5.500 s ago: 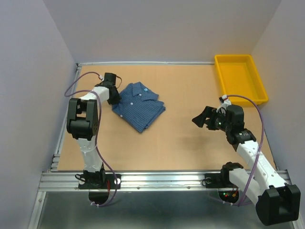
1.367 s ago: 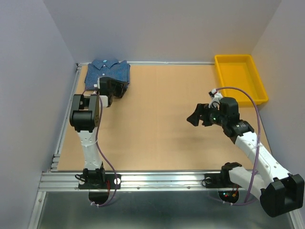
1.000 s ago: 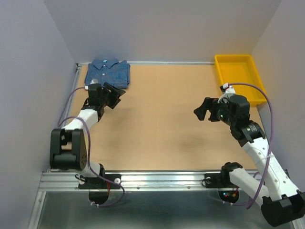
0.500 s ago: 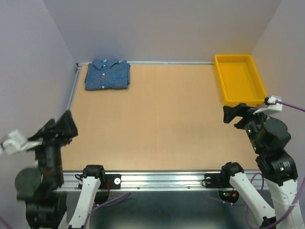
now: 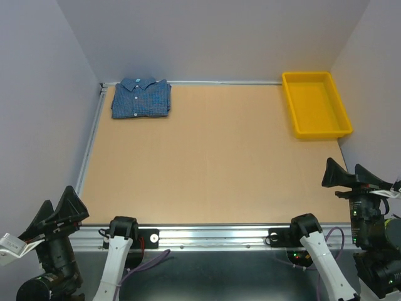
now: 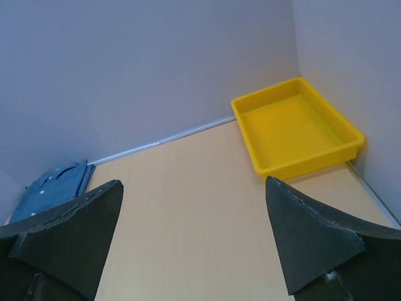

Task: Fold and stack the long sleeve shirts
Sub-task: Neatly place the folded shirt to the corner

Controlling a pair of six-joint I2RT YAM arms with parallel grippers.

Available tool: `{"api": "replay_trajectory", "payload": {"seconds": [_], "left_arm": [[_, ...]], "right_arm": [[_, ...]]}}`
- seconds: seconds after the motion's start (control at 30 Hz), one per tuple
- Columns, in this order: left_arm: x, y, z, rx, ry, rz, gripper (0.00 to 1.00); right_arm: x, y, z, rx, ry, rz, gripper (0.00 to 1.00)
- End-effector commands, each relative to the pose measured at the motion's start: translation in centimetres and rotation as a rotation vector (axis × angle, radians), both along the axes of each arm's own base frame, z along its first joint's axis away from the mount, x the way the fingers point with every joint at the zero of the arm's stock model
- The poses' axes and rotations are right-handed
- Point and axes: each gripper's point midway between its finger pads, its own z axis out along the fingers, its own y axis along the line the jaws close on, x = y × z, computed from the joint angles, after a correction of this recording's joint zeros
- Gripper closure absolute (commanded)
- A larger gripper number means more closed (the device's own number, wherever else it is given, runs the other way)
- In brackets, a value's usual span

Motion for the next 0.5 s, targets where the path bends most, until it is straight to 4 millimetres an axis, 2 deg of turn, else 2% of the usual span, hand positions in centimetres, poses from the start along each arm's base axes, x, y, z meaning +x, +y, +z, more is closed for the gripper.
{"api": "replay_trajectory", "payload": {"seconds": [0.0, 0.23, 0.47], "left_arm": [[-1.1, 1.3, 1.2, -0.016, -0.097, 0.042, 0.01], [-0.8, 2.7, 0.8, -0.072, -0.114, 0.064, 0.01], [0.1, 3.2, -0.3, -0.101, -0.098, 0.062, 0.01]], "right_arm": [[0.1, -0.6, -0.6, -0.029, 0.016, -0.031, 0.00], [0.4, -1.0, -0.5, -0.047, 0.028, -0.057, 0.00], [0.8, -0.6, -0.4, -0.058, 0.040, -0.039, 0.00]]}}
